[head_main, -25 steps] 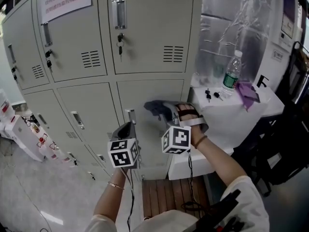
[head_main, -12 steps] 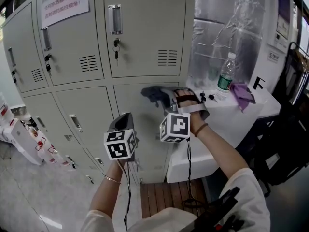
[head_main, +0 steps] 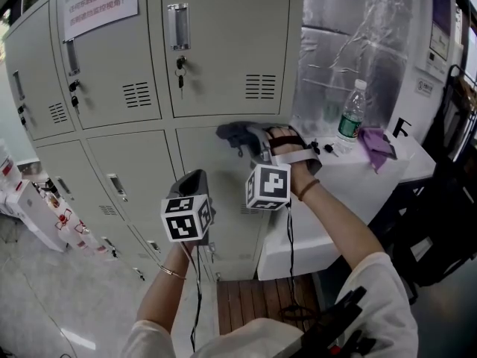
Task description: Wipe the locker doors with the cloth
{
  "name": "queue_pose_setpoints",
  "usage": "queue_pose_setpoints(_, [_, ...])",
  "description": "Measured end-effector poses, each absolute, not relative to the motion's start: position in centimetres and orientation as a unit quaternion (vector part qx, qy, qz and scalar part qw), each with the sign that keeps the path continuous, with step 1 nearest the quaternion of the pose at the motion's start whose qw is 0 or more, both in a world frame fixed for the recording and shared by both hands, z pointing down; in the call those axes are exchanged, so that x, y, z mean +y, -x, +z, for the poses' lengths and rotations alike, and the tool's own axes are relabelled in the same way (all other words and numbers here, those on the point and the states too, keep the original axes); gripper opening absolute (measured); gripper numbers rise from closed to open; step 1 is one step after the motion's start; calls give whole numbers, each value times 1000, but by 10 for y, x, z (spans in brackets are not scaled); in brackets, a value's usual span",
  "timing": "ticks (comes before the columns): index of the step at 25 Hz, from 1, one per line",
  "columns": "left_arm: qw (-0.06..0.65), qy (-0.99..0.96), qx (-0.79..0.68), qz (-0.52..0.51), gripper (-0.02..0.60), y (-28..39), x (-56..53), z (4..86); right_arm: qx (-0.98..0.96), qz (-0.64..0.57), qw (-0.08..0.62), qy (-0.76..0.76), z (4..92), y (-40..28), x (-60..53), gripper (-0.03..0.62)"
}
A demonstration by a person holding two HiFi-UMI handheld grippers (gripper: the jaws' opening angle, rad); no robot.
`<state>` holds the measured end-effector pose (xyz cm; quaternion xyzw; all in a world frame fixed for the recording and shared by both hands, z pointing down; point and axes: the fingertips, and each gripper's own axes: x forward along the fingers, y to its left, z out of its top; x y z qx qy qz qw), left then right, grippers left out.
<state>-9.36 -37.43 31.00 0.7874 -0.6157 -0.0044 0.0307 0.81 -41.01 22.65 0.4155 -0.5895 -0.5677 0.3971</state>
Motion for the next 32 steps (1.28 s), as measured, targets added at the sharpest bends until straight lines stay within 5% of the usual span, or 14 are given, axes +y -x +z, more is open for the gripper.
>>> queue_pose_setpoints(32, [91,-786,-611,35,9,82,-376,390,-635,-517,414,-398,303,-16,-416,43])
